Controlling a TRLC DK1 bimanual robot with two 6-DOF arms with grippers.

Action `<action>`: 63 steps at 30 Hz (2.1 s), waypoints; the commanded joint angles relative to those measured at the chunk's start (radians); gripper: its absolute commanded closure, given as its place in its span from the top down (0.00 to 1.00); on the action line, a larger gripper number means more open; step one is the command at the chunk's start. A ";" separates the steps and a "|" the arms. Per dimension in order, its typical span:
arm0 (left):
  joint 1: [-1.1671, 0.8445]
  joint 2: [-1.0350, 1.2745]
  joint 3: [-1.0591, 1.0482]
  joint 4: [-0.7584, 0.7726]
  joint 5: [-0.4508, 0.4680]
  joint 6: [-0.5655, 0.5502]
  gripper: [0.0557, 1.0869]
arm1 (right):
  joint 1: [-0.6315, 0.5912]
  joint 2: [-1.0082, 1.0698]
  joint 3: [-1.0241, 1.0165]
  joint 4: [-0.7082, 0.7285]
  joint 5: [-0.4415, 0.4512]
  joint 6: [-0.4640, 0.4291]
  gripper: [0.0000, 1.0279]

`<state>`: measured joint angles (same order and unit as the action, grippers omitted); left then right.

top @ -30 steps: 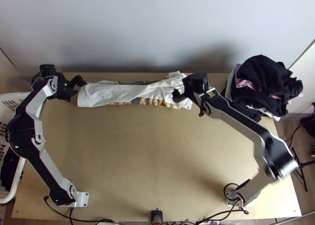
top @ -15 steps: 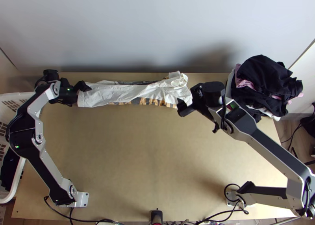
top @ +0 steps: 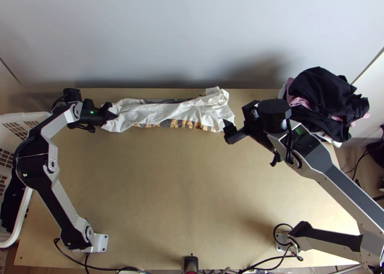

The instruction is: Fold the t-shirt

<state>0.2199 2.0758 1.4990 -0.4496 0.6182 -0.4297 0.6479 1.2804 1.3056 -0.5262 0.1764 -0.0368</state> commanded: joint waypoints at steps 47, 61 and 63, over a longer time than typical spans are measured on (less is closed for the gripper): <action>-0.378 -0.428 0.049 -0.322 -0.179 0.092 0.04 | -0.010 -0.118 -0.097 0.003 0.005 0.043 0.96; -0.571 -0.013 0.405 -0.308 -0.241 0.002 0.03 | -0.034 -0.159 -0.164 0.000 0.003 0.054 0.96; -0.594 0.044 0.449 -0.308 -0.247 -0.014 0.03 | -0.042 -0.171 -0.178 -0.005 0.003 0.058 0.96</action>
<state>-0.2893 1.9335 1.7935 -0.7628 0.3931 -0.4004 0.6235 1.1393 1.1652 -0.5243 0.1802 0.0151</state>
